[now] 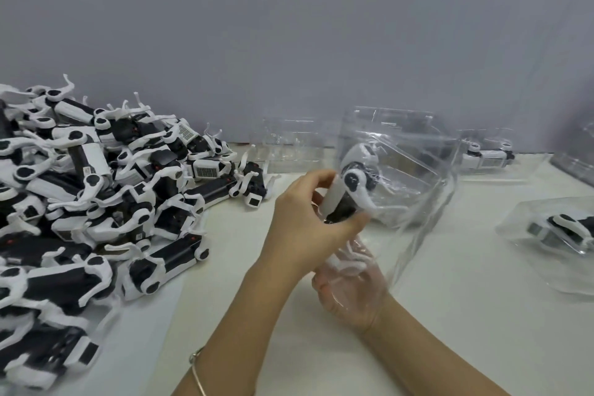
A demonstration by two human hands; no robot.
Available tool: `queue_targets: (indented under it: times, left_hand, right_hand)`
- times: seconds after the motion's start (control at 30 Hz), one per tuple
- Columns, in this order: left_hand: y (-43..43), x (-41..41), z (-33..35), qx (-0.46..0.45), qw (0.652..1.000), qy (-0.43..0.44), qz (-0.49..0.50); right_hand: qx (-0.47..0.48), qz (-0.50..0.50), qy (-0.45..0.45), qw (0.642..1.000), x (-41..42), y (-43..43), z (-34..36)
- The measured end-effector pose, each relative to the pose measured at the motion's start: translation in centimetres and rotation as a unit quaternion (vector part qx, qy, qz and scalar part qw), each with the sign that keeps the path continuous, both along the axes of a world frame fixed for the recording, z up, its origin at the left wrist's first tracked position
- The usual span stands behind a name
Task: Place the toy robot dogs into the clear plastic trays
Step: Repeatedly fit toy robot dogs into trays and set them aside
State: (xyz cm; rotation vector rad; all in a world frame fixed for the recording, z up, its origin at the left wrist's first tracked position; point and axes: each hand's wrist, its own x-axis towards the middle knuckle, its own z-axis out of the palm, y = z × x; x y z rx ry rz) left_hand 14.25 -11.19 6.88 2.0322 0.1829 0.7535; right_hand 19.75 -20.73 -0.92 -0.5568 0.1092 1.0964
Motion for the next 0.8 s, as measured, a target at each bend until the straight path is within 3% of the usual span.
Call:
queue_targets:
  times: [0.13, 0.2, 0.37, 0.43, 0.5, 0.57, 0.6, 0.63, 0.7, 0.8]
  left_hand:
    - [-0.1, -0.1, 0.2, 0.046, 0.999, -0.017, 0.015]
    - [0.0, 0.0, 0.2, 0.046, 0.998, -0.03, 0.019]
    - [2.5, -0.7, -0.4, -0.101, 0.985, 0.068, -0.124]
    - [4.1, -1.5, -1.0, -0.114, 0.979, 0.117, -0.125]
    - [6.1, -1.8, -1.7, -0.205, 0.975, 0.074, -0.046]
    - [7.9, -2.0, -1.8, -0.387, 0.922, -0.017, 0.005]
    - [8.3, -2.1, -1.9, -0.433, 0.9, -0.042, 0.001]
    - [8.4, -2.1, -1.9, -0.436, 0.899, -0.04, -0.024]
    - [7.5, -1.7, -2.1, -0.341, 0.937, 0.02, -0.07]
    - [4.9, -0.7, -2.8, -0.215, 0.974, 0.05, -0.045]
  right_hand:
    - [0.052, 0.022, -0.04, 0.998, -0.3, -0.5, 0.8]
    - [0.033, 0.015, -0.072, 0.997, -0.7, -0.7, 1.6]
    - [0.062, 0.023, -0.139, 0.988, 1.8, -1.4, 2.1]
    - [0.026, 0.007, -0.186, 0.982, 3.3, -2.5, 1.9]
    - [-0.028, -0.032, -0.247, 0.968, 4.6, -3.7, 1.8]
    - [-0.08, -0.075, -0.312, 0.944, 5.4, -4.5, 2.4]
    - [-0.108, -0.105, -0.336, 0.93, 5.6, -4.7, 2.8]
    - [-0.132, -0.131, -0.357, 0.915, 5.6, -4.6, 3.2]
    - [-0.156, -0.149, -0.405, 0.888, 5.3, -4.4, 3.9]
    - [-0.189, -0.158, -0.456, 0.855, 5.0, -3.9, 4.0]
